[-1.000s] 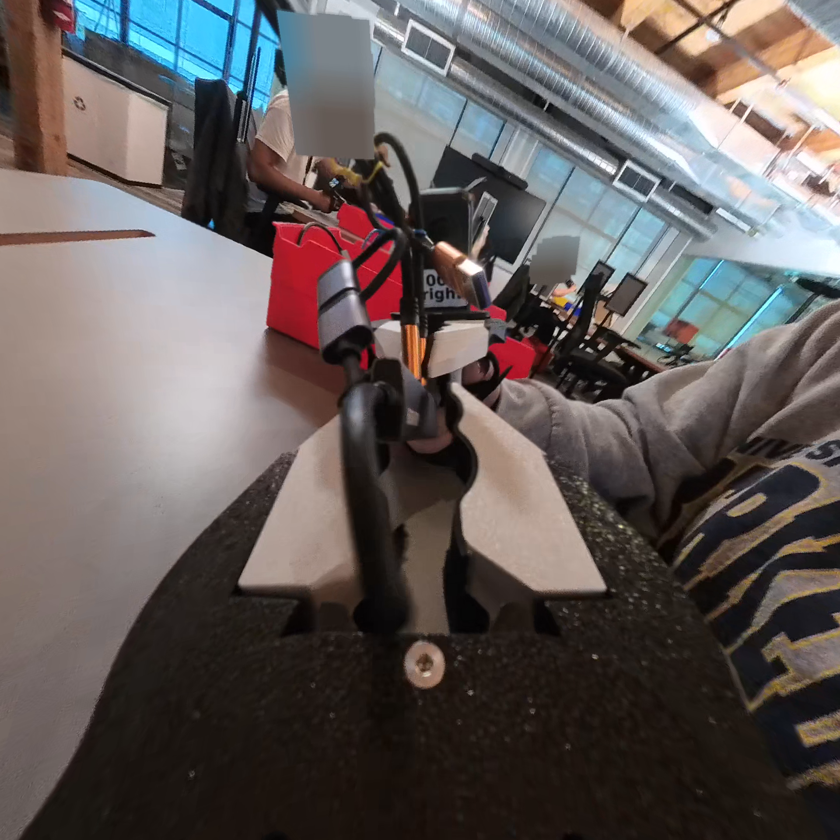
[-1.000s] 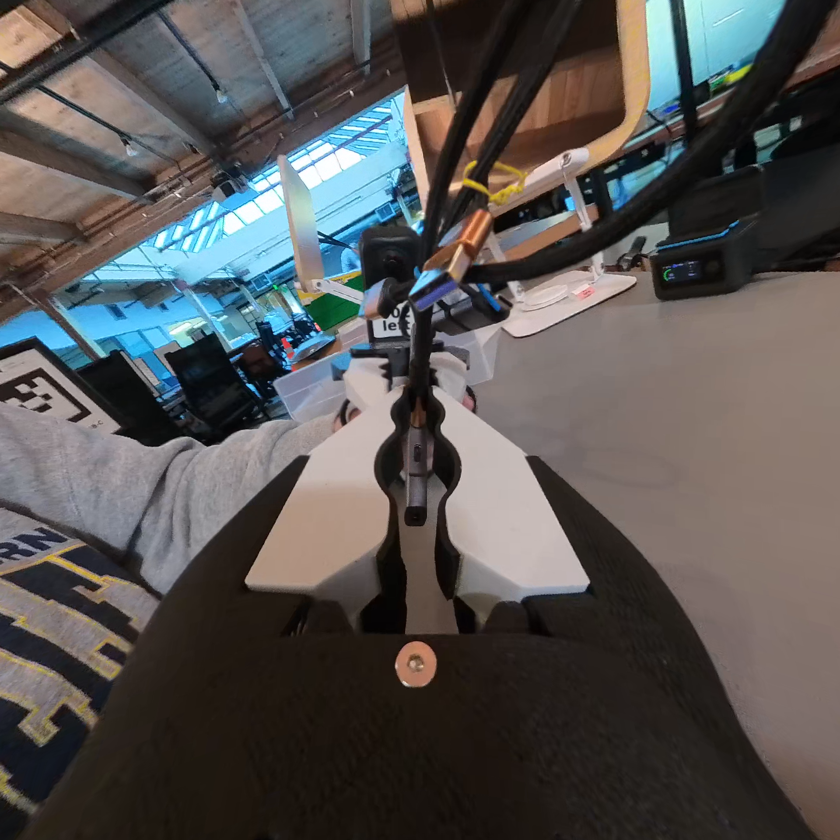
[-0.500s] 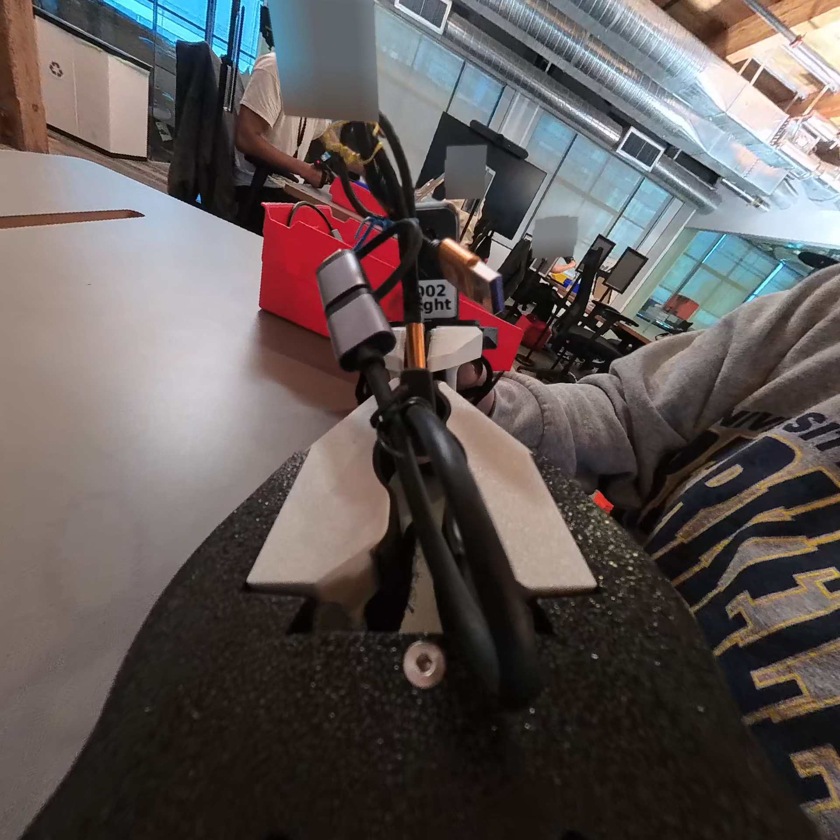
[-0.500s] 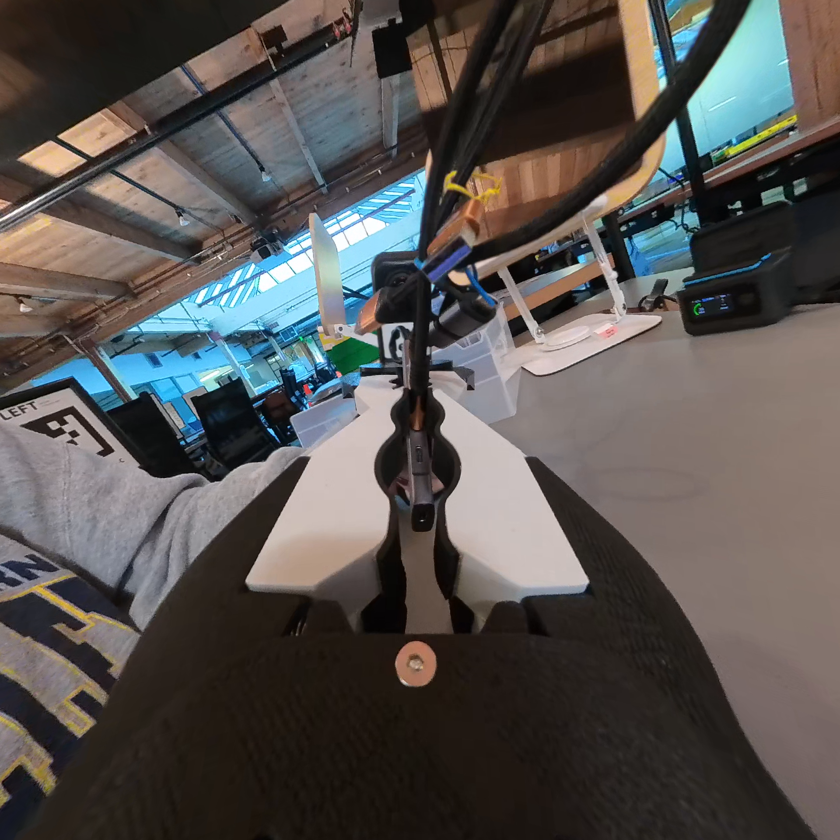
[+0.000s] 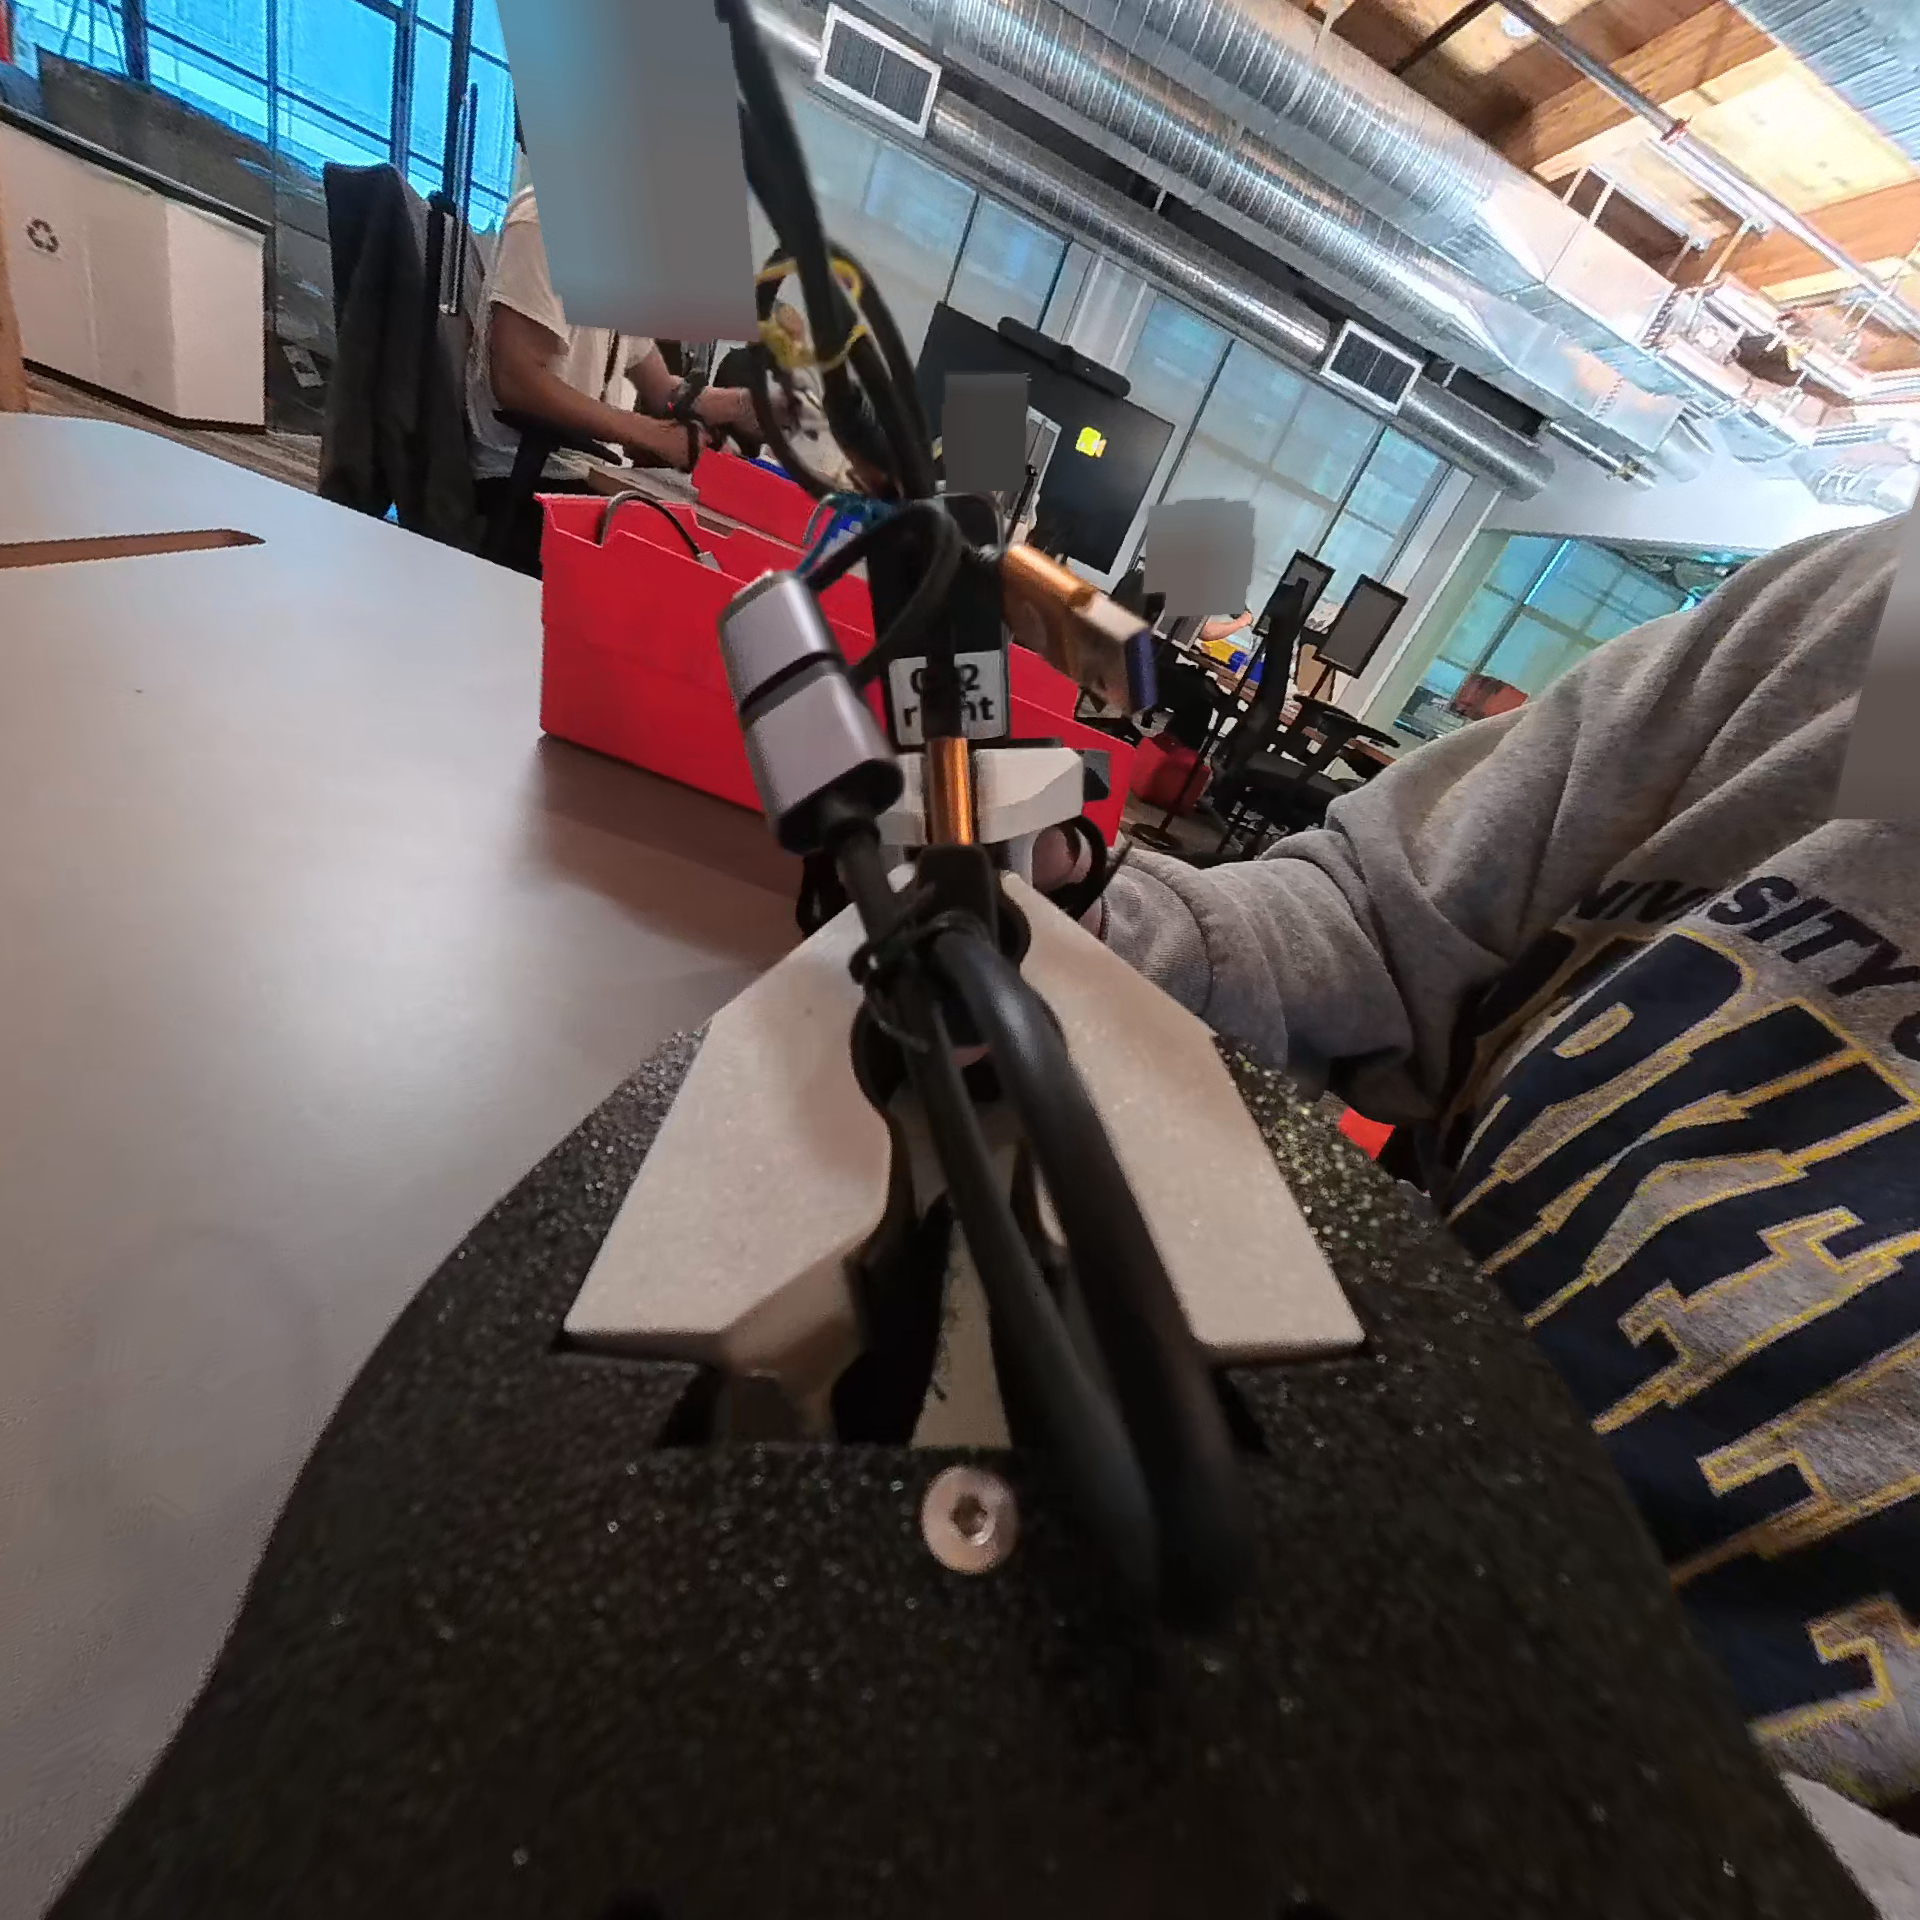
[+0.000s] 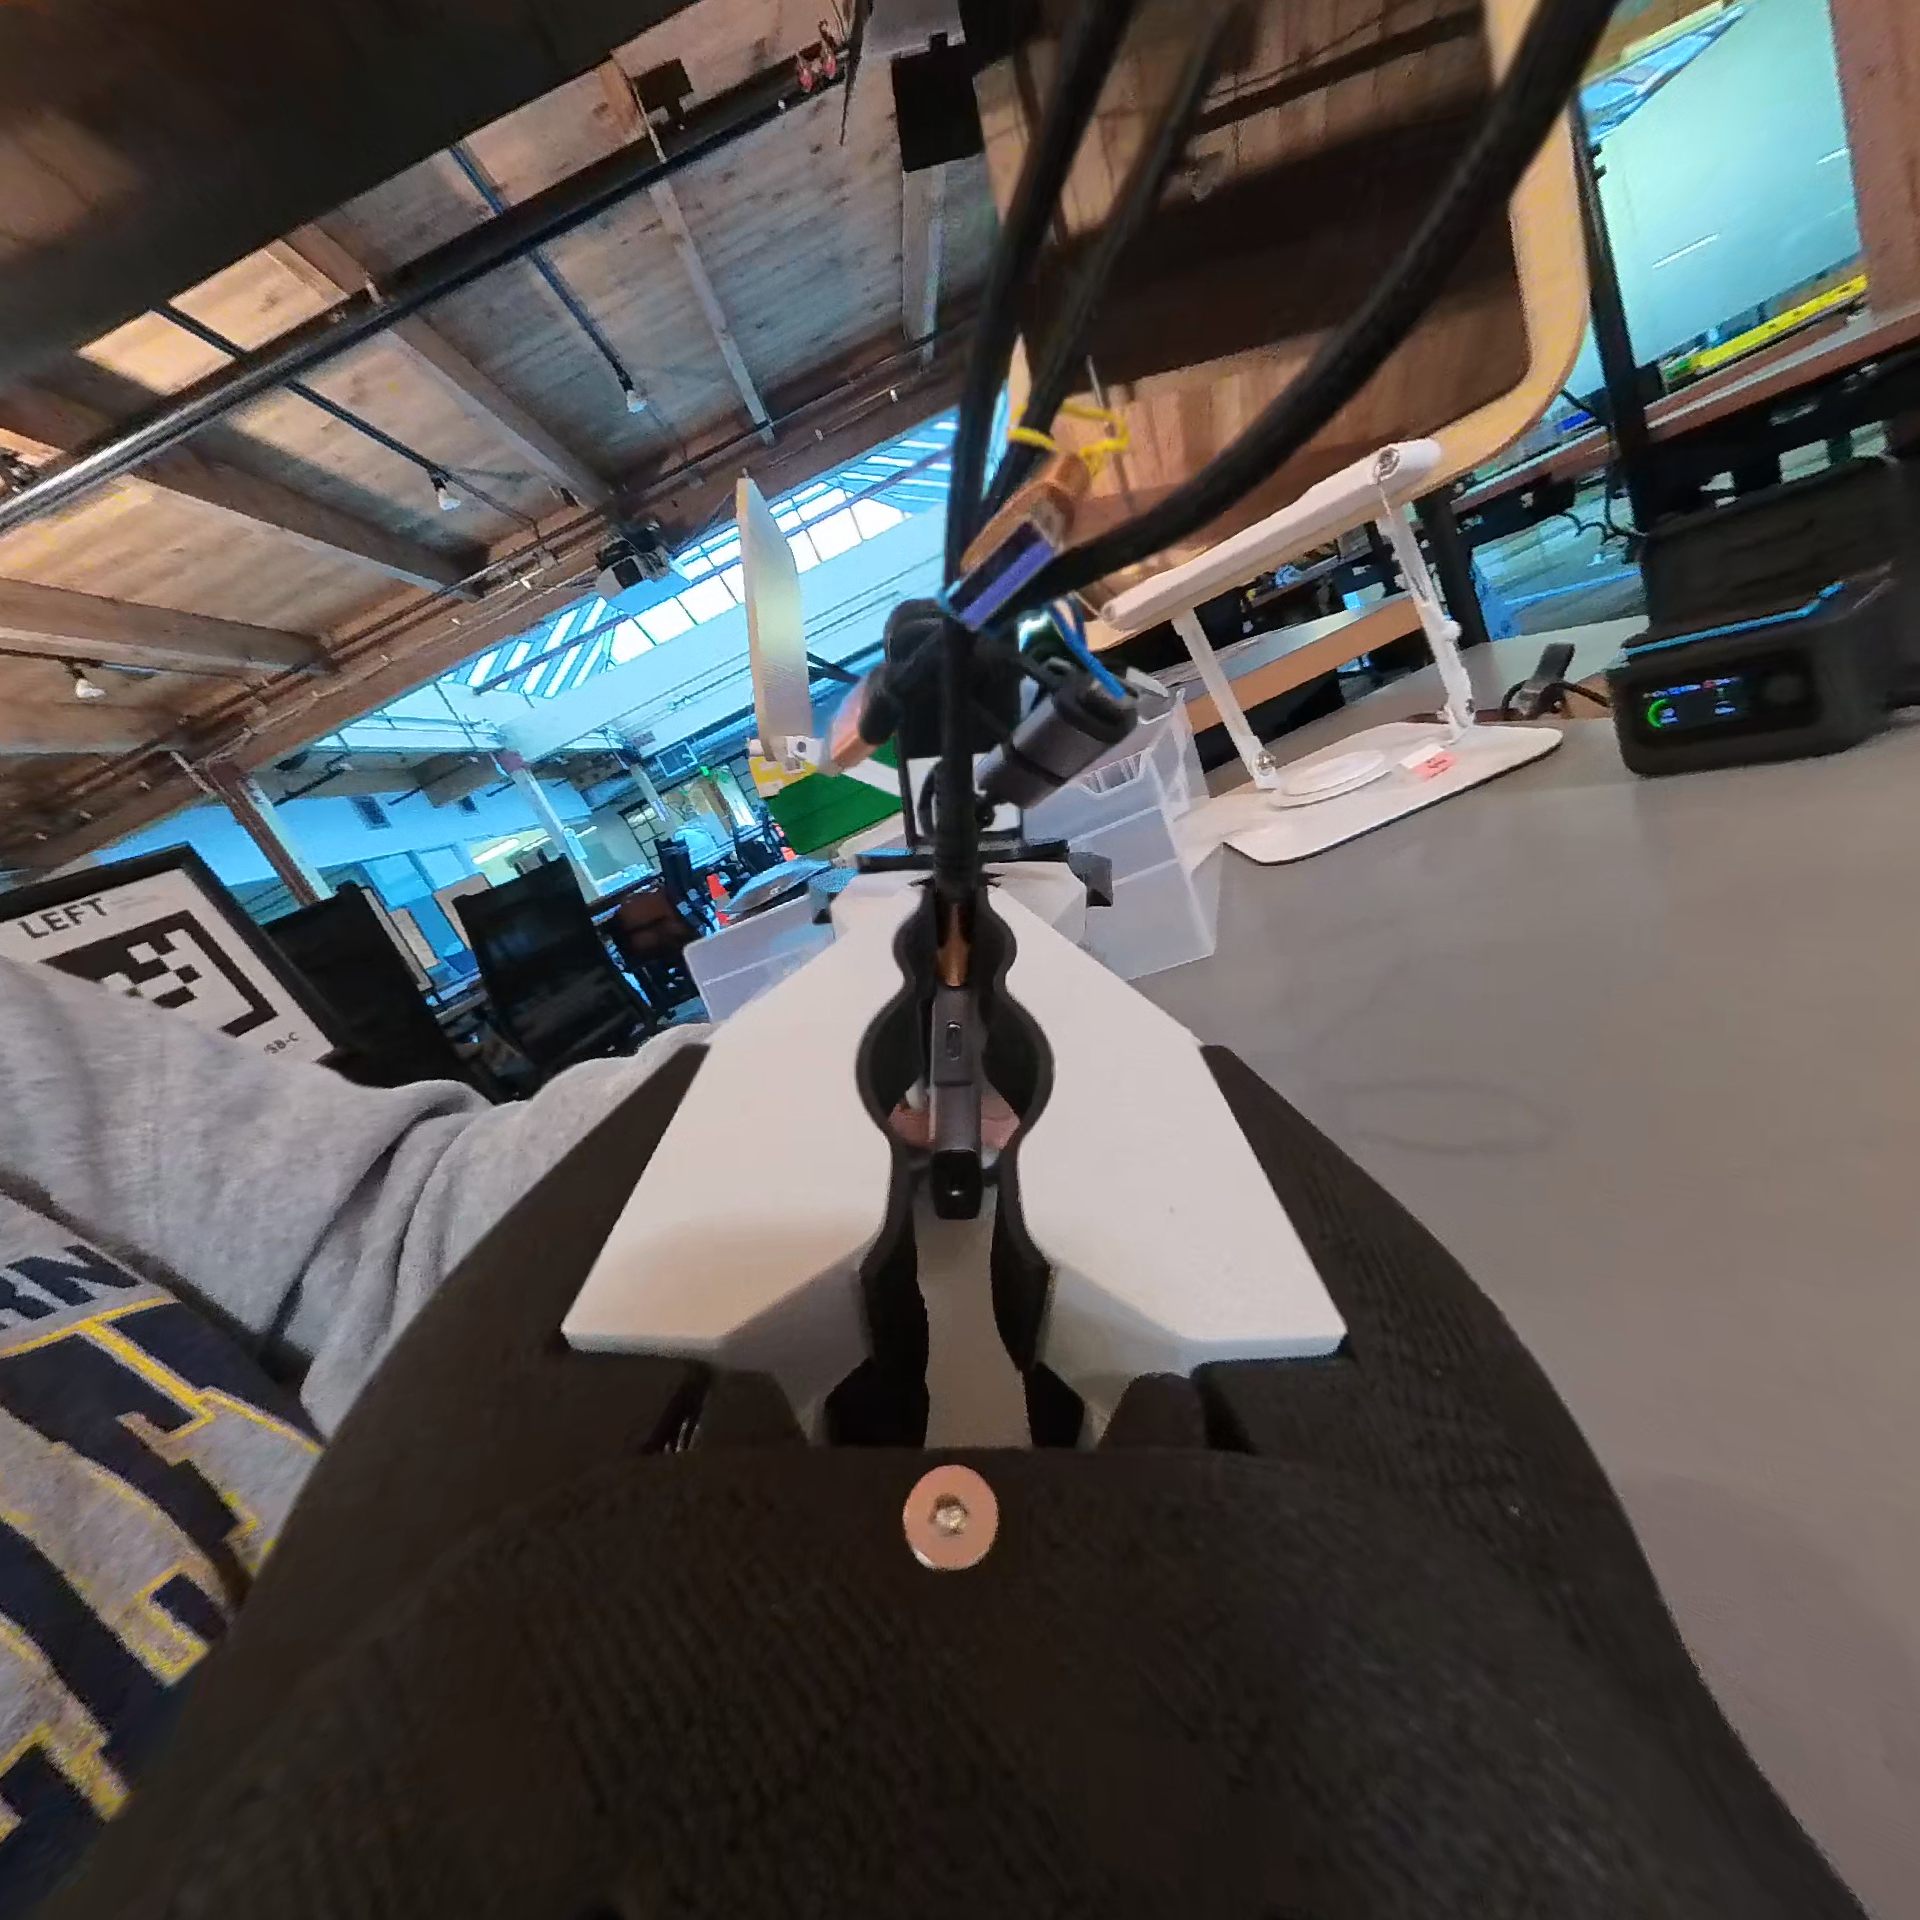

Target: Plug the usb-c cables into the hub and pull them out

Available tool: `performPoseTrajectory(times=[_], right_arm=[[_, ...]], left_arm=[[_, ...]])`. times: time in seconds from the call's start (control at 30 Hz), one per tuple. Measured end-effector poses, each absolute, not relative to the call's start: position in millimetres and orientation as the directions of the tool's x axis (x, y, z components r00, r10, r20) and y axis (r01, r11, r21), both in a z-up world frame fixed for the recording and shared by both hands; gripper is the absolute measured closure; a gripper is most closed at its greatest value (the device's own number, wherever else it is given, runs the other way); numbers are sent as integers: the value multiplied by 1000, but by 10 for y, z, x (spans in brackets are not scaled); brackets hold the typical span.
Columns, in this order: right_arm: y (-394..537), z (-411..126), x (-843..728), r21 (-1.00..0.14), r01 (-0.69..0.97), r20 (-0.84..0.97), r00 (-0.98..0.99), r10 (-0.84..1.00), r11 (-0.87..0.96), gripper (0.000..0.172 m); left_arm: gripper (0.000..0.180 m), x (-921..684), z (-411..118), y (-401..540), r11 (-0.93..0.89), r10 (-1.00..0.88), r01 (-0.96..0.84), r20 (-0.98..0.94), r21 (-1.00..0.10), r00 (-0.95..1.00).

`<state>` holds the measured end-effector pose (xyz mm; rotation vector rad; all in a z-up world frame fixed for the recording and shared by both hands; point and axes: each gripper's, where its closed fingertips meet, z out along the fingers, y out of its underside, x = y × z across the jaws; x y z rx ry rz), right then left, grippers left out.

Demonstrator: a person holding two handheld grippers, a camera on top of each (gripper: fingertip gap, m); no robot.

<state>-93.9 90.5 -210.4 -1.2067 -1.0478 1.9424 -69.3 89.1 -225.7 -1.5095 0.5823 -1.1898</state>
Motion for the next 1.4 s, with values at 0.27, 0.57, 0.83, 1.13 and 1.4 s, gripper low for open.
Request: performPoseTrajectory(times=[0.27,0.57,0.83,1.13,1.4], right_arm=[[900,-2114,-924,-848,-79,-456,-395,798,-524,170],[939,-2141,-930,-867,-88,-438,-336,834,-491,170],[990,-2128,-885,-859,-100,-445,-338,829,-502,170],[1059,-2078,-807,-833,-125,-465,-367,806,-538,169],[1049,-2092,-812,-841,-124,-456,-359,814,-526,170]], left_arm=[[172,-681,-2275,874,-308,-870,193,358,-932,339],[172,-688,-2303,899,-339,-868,181,381,-923,319],[173,-639,-2278,950,-384,-855,221,435,-897,281],[165,-570,-2273,959,-397,-858,222,446,-891,255],[173,-537,-2302,970,-368,-863,191,411,-910,293]])
